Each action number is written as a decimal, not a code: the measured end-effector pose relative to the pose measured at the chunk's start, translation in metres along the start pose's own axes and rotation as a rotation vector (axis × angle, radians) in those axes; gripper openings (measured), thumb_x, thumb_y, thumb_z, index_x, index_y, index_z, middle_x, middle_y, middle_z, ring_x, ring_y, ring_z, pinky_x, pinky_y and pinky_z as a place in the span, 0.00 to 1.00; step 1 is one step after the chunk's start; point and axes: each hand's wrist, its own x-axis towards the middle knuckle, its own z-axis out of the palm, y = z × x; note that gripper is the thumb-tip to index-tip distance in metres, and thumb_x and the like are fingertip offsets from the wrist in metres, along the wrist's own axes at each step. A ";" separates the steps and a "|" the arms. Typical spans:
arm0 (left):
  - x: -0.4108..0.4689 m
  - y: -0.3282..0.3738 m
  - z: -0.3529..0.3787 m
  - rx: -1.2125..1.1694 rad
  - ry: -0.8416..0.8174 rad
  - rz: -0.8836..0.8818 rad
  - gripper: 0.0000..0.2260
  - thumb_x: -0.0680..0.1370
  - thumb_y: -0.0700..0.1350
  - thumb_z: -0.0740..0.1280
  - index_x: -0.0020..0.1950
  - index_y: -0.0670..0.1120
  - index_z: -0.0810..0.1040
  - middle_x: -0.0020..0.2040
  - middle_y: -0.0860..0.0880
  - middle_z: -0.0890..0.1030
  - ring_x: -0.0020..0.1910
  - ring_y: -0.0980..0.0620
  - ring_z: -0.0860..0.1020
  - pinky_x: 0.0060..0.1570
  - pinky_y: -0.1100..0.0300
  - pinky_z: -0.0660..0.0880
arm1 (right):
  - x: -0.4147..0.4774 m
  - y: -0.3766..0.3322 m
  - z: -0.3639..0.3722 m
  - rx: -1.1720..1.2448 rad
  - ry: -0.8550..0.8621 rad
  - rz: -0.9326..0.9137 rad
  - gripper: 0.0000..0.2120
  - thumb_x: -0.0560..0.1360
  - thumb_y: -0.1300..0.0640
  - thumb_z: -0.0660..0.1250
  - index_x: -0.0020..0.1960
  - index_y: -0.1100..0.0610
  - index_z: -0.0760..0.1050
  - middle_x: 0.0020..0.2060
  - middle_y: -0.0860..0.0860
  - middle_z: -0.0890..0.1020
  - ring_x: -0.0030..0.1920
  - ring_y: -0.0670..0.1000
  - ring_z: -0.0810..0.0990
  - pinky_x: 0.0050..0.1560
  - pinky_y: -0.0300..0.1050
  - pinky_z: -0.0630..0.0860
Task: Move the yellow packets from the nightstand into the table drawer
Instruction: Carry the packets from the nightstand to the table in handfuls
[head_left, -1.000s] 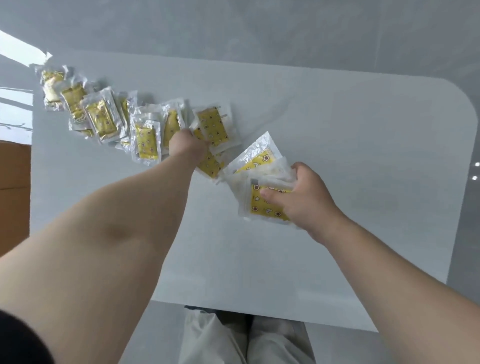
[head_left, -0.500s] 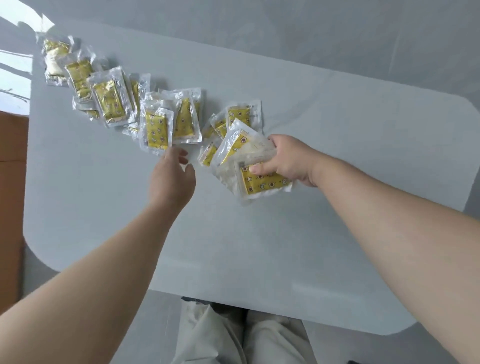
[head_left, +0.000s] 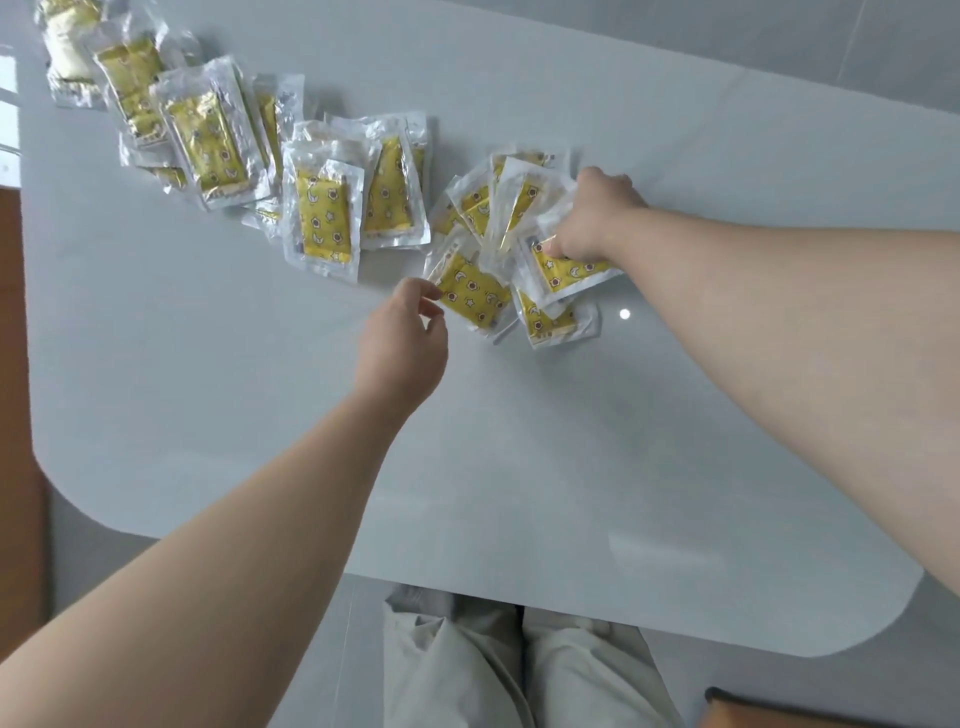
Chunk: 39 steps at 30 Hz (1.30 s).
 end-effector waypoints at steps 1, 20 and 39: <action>0.001 0.002 0.000 0.002 -0.009 0.007 0.11 0.79 0.41 0.63 0.61 0.50 0.75 0.52 0.55 0.81 0.46 0.49 0.80 0.46 0.53 0.78 | -0.001 -0.001 0.002 -0.043 0.030 0.027 0.37 0.73 0.46 0.75 0.75 0.56 0.62 0.71 0.58 0.65 0.69 0.60 0.70 0.62 0.52 0.72; -0.109 0.078 -0.113 -0.004 -0.078 0.119 0.11 0.80 0.39 0.63 0.59 0.48 0.78 0.55 0.54 0.82 0.50 0.52 0.78 0.51 0.60 0.72 | -0.245 0.016 -0.027 0.118 0.198 -0.061 0.04 0.79 0.55 0.62 0.50 0.53 0.76 0.49 0.51 0.81 0.48 0.57 0.79 0.46 0.47 0.77; -0.277 0.127 -0.213 -0.179 0.109 0.200 0.06 0.79 0.44 0.65 0.52 0.54 0.78 0.49 0.60 0.80 0.46 0.54 0.79 0.46 0.58 0.76 | -0.420 -0.003 -0.097 0.287 0.378 -0.393 0.05 0.78 0.52 0.67 0.45 0.52 0.74 0.40 0.45 0.80 0.43 0.50 0.81 0.46 0.50 0.81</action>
